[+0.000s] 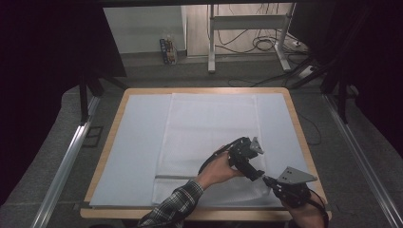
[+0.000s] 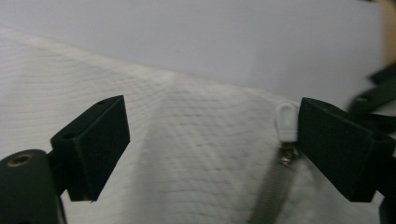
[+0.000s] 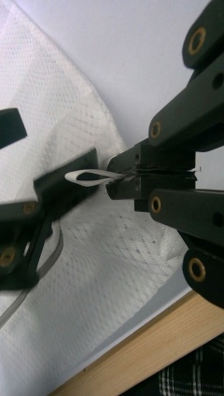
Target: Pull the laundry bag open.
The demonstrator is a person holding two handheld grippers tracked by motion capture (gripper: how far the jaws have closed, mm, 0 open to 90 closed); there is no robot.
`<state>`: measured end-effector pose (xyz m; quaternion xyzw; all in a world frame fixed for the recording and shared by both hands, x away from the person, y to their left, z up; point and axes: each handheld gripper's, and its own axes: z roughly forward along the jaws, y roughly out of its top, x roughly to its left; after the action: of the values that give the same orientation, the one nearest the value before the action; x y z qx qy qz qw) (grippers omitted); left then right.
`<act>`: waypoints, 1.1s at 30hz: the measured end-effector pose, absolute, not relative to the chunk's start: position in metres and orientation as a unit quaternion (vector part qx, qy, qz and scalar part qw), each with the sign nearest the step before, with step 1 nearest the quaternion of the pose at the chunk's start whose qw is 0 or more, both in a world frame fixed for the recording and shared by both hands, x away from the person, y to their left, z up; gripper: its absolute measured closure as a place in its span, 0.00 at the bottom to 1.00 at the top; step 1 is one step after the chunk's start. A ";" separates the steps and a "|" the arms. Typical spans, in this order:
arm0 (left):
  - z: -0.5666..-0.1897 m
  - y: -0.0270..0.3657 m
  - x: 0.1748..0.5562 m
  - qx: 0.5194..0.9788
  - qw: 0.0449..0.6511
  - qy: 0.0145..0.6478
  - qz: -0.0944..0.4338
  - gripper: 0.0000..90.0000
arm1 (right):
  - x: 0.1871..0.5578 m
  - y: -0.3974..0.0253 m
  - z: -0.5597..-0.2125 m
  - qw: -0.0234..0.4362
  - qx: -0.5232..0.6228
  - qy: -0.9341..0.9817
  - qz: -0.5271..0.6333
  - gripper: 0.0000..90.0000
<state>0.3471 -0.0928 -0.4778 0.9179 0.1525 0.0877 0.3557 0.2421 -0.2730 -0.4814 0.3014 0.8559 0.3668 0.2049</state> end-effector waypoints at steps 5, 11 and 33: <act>-0.476 -0.087 0.349 0.918 0.350 0.157 0.099 0.12 | 0.242 -0.273 -0.481 0.205 0.303 0.856 0.365 0.97; -0.473 -0.069 0.352 0.914 0.354 0.172 0.095 0.15 | 0.242 -0.273 -0.481 0.206 0.305 0.857 0.362 0.97; -0.474 -0.056 0.344 0.915 0.377 0.127 -0.066 0.84 | 0.241 -0.271 -0.481 0.219 0.294 0.859 0.358 0.96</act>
<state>0.3440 -0.0559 -0.4738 0.9152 0.1273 -0.0659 0.3765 0.2410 -0.2713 -0.4808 0.2941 0.8586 0.3581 0.2192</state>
